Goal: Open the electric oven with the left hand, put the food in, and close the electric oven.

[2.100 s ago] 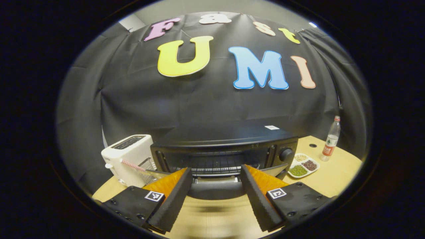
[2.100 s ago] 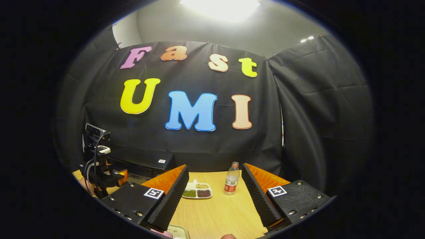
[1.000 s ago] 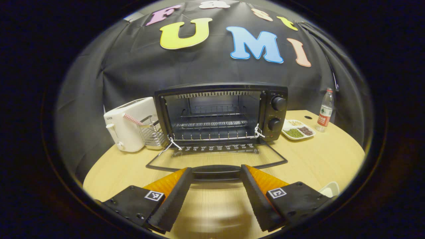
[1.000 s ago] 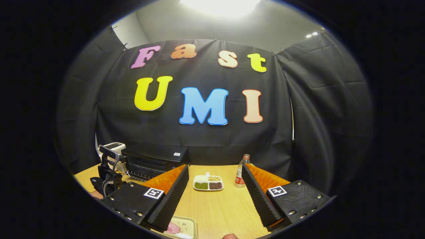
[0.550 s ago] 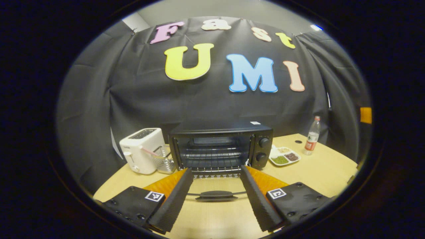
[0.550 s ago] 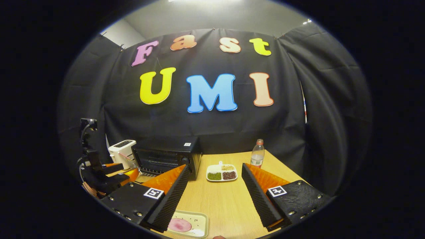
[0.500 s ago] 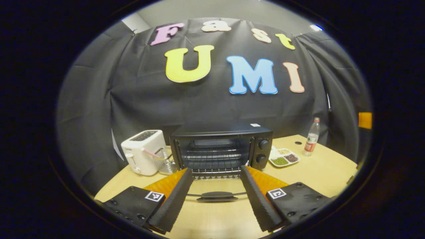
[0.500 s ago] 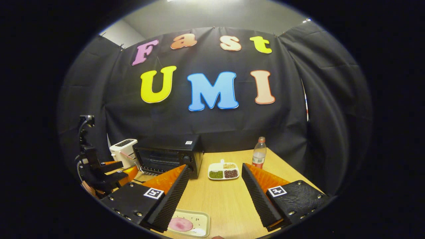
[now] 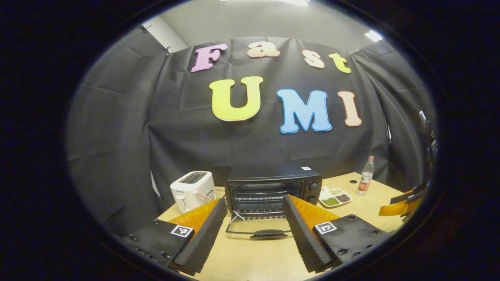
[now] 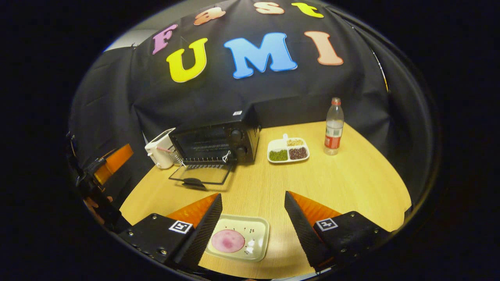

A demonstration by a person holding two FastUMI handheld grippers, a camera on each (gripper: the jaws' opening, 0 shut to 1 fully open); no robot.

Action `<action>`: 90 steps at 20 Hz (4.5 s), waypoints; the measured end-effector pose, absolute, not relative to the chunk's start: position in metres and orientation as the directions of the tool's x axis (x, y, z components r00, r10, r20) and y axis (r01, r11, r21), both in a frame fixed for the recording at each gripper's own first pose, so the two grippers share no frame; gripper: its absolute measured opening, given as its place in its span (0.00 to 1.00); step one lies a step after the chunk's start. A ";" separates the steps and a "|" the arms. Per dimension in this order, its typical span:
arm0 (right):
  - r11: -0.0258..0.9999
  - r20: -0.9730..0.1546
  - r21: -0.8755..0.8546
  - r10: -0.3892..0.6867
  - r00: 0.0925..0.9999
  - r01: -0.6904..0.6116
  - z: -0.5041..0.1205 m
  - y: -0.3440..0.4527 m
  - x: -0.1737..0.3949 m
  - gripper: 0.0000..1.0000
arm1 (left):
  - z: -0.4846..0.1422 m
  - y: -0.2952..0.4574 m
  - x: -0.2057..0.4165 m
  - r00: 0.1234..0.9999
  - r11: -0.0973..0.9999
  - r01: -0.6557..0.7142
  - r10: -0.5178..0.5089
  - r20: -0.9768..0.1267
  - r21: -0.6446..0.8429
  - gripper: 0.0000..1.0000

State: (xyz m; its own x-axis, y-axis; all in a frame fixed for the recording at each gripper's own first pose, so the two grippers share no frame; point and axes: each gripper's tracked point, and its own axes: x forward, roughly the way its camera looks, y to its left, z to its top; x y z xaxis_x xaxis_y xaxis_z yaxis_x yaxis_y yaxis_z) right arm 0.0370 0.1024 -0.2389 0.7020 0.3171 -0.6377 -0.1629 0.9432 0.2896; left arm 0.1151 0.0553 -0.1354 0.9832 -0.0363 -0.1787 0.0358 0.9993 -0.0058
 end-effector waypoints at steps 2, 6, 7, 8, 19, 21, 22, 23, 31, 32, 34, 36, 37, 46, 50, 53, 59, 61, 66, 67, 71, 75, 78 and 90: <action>0.935 -0.681 0.316 0.343 0.647 -0.163 -0.257 0.103 0.031 0.99 | -0.129 0.061 0.103 0.984 1.000 0.014 -0.012 -0.176 0.008 0.97; 0.909 -0.760 0.379 0.411 0.503 -0.171 -0.290 0.109 0.013 0.99 | -0.117 0.070 0.077 0.986 1.000 -0.028 0.028 -0.165 0.005 1.00; 0.906 -0.774 0.386 0.420 0.473 -0.174 -0.297 0.108 0.010 0.97 | -0.113 0.071 0.072 0.987 1.000 -0.029 0.028 -0.159 0.002 1.00; 0.905 -0.786 0.389 0.424 0.451 -0.172 -0.304 0.108 0.009 0.98 | -0.110 0.071 0.067 0.988 0.999 -0.033 0.033 -0.154 0.004 1.00; 0.870 -0.858 0.489 0.493 0.141 -0.068 -0.354 0.114 -0.020 0.91 | -0.114 0.093 0.043 0.979 0.993 -0.117 0.118 -0.168 0.015 1.00; 0.876 -0.870 0.480 0.483 0.094 -0.054 -0.365 0.115 -0.029 0.71 | -0.115 0.096 0.042 0.977 0.991 -0.130 0.130 -0.171 0.011 1.00; 0.877 -0.873 0.478 0.480 0.089 -0.048 -0.366 0.114 -0.028 0.61 | -0.114 0.097 0.042 0.976 0.991 -0.135 0.135 -0.171 0.010 1.00; 0.876 -0.873 0.480 0.482 0.078 -0.039 -0.371 0.117 -0.028 0.39 | -0.116 0.098 0.042 0.975 0.990 -0.141 0.141 -0.172 0.012 0.97; 0.905 -0.907 0.418 0.421 0.027 -0.073 -0.375 0.110 -0.025 0.01 | -0.119 0.097 0.048 0.973 0.989 -0.147 0.144 -0.180 -0.001 0.97; 0.901 -0.903 0.426 0.429 0.021 -0.080 -0.375 0.109 -0.031 0.00 | -0.118 0.098 0.048 0.973 0.989 -0.148 0.145 -0.178 -0.002 0.97; 0.882 -0.884 0.467 0.468 0.005 -0.067 -0.374 0.115 -0.033 0.00 | -0.117 0.097 0.049 0.974 0.989 -0.148 0.144 -0.174 -0.008 1.00; 0.836 -0.835 0.549 0.549 0.026 -0.011 -0.366 0.128 -0.031 0.00 | -0.115 0.101 0.049 0.974 0.988 -0.153 0.150 -0.170 -0.007 0.97; 0.811 -0.811 0.585 0.584 0.042 0.015 -0.362 0.134 -0.028 0.00 | -0.114 0.102 0.048 0.974 0.988 -0.156 0.152 -0.168 -0.007 0.97; 0.690 -0.702 0.712 0.693 0.166 0.131 -0.323 0.171 -0.010 0.00 | -0.122 0.120 0.053 0.969 0.983 -0.182 0.176 -0.173 -0.021 1.00; 0.632 -0.655 0.754 0.704 0.275 0.179 -0.295 0.199 0.023 0.00 | -0.129 0.125 0.057 0.968 0.983 -0.181 0.175 -0.180 -0.020 0.97; 0.601 -0.644 0.763 0.679 0.352 0.238 -0.283 0.216 0.054 0.00 | -0.130 0.130 0.061 0.968 0.983 -0.183 0.176 -0.181 -0.022 0.94; 0.552 -0.645 0.762 0.610 0.460 0.338 -0.282 0.241 0.109 0.00 | -0.136 0.151 0.073 0.964 0.981 -0.195 0.189 -0.189 -0.013 0.97; 0.510 -0.634 0.773 0.596 0.493 0.378 -0.281 0.252 0.125 0.00 | -0.140 0.158 0.079 0.962 0.980 -0.201 0.194 -0.195 -0.016 0.97; 0.395 -0.614 0.788 0.560 0.557 0.472 -0.286 0.279 0.165 0.00 | -0.149 0.171 0.094 0.958 0.980 -0.201 0.195 -0.208 -0.005 0.97; 0.376 -0.613 0.789 0.546 0.571 0.486 -0.287 0.281 0.173 0.00 | -0.150 0.173 0.097 0.958 0.980 -0.201 0.196 -0.209 -0.001 0.97; 0.301 -0.616 0.783 0.488 0.618 0.544 -0.299 0.294 0.206 0.00 | -0.156 0.181 0.110 0.955 0.980 -0.201 0.198 -0.221 0.009 0.97; 0.205 -0.599 0.789 0.465 0.652 0.579 -0.310 0.315 0.233 0.01 | -0.169 0.190 0.115 0.947 0.979 -0.204 0.203 -0.248 0.023 0.97; 0.151 -0.592 0.787 0.460 0.662 0.598 -0.318 0.334 0.249 0.00 | -0.171 0.190 0.120 0.944 0.979 -0.200 0.204 -0.260 0.040 0.97; 0.135 -0.498 0.857 0.459 0.736 0.497 -0.297 0.349 0.275 0.56 | -0.172 0.179 0.136 0.946 0.982 -0.182 0.187 -0.263 0.043 1.00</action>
State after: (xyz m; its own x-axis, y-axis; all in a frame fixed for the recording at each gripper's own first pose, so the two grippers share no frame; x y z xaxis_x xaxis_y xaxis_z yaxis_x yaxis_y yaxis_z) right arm 0.2749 0.3490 -0.2974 0.7357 0.4587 -0.4984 0.4969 0.1345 0.8573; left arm 0.1363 0.1788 -0.1721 0.9465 0.1873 -0.2629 -0.1823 0.9823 0.0434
